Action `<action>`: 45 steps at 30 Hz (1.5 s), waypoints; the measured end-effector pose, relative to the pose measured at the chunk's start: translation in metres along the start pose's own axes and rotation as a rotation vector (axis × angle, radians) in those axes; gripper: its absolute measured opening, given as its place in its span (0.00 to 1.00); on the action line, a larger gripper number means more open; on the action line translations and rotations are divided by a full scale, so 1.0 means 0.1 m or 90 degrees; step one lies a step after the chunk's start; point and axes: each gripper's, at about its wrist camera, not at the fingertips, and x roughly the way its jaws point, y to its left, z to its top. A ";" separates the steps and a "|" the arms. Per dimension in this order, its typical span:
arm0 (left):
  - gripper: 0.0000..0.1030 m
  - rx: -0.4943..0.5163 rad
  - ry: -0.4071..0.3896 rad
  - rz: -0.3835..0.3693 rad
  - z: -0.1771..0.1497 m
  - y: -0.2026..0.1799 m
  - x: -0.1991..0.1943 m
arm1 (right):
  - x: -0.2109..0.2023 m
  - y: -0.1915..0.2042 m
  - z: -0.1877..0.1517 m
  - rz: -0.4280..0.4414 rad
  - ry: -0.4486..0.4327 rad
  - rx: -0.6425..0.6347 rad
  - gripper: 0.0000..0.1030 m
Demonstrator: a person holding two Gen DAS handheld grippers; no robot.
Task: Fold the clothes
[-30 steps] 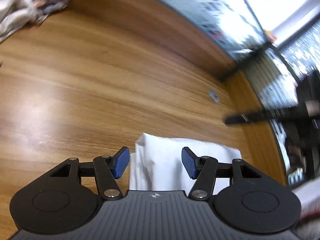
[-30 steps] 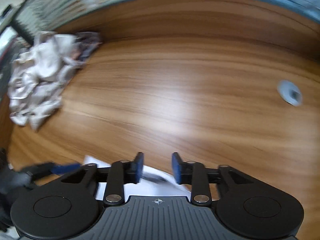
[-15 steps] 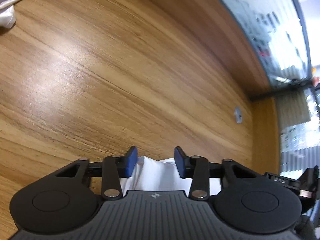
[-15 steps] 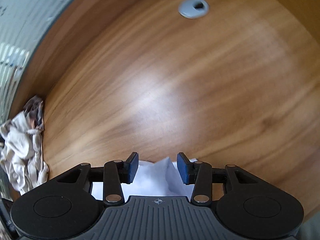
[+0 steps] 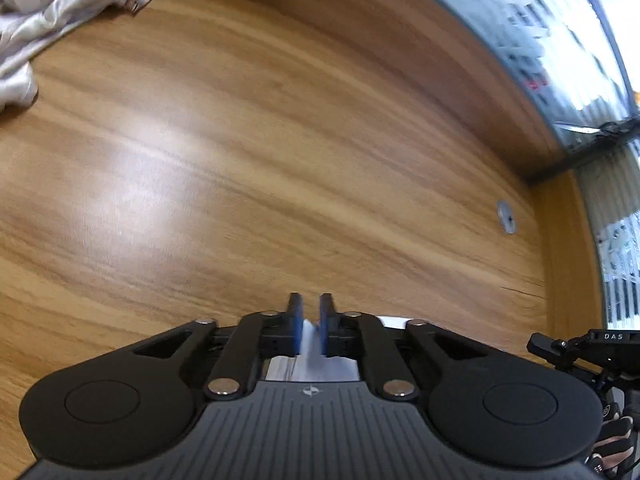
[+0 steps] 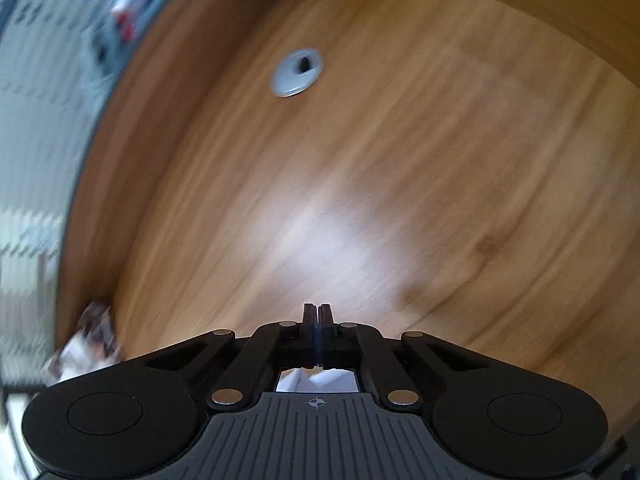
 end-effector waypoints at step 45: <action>0.84 0.153 0.094 -0.175 -0.67 0.22 -0.01 | 0.14 -0.24 -0.74 0.104 0.108 -0.360 0.94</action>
